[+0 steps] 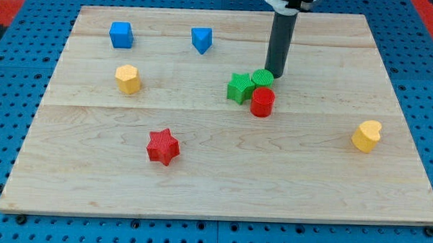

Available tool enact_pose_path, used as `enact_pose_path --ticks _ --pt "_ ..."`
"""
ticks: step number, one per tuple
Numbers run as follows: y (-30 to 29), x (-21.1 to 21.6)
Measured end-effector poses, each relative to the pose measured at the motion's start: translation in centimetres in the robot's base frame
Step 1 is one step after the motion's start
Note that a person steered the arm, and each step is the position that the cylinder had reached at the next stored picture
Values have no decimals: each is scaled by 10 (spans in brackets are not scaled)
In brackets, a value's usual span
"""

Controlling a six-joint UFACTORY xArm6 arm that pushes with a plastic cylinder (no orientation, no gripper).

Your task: Push the red star left to the red circle

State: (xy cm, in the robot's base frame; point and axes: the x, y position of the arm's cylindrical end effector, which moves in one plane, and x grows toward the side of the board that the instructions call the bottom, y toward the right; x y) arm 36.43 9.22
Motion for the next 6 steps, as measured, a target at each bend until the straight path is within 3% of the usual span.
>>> enact_pose_path --ticks 1,2,3,4,5,6 --pt "7 1" --pt "67 7" --pt "62 94" --pt "6 137" --pt "-85 202" --pt "-165 235"
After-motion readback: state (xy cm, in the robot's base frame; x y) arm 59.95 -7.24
